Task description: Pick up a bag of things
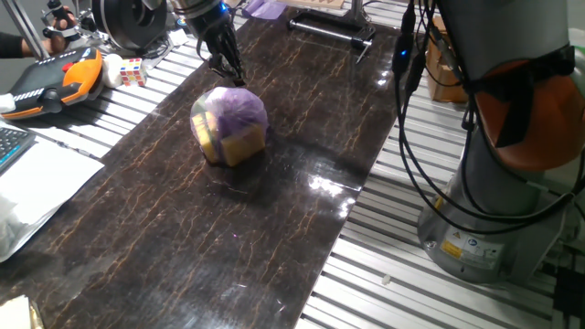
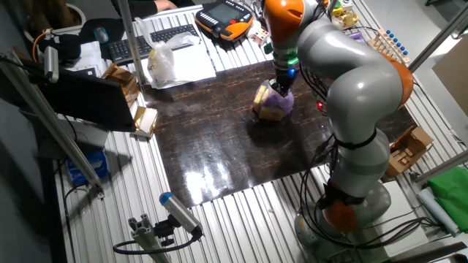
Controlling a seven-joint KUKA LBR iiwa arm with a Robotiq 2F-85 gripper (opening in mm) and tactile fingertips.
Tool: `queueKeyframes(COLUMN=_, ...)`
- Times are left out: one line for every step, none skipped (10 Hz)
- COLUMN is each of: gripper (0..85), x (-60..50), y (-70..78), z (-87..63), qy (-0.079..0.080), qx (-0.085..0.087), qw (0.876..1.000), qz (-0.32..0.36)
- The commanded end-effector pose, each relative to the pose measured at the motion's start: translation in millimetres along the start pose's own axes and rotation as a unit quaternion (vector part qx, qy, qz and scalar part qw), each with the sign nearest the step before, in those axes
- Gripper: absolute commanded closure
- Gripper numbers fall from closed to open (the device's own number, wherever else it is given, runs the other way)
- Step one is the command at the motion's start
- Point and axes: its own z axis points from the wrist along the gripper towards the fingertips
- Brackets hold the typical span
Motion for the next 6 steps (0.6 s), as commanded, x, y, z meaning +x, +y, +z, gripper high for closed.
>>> queueKeyframes(gripper=83.7, x=0.0, y=-0.1, z=0.0, qy=-0.002, qx=-0.003, qw=1.000, qz=-0.002)
queueKeyframes(gripper=84.0, x=0.0, y=-0.1, z=0.0, qy=-0.005, qx=-0.010, qw=1.000, qz=0.004)
queueKeyframes(gripper=84.3, x=0.0, y=-0.1, z=0.0, qy=-0.032, qx=-0.035, qw=0.999, qz=0.022)
queueKeyframes(gripper=84.3, x=0.0, y=-0.1, z=0.0, qy=-0.056, qx=-0.048, qw=0.996, qz=0.045)
queueKeyframes(gripper=84.3, x=0.0, y=-0.1, z=0.0, qy=-0.048, qx=-0.035, qw=0.997, qz=0.050)
queueKeyframes(gripper=84.3, x=0.0, y=-0.1, z=0.0, qy=-0.040, qx=-0.026, qw=0.997, qz=0.058)
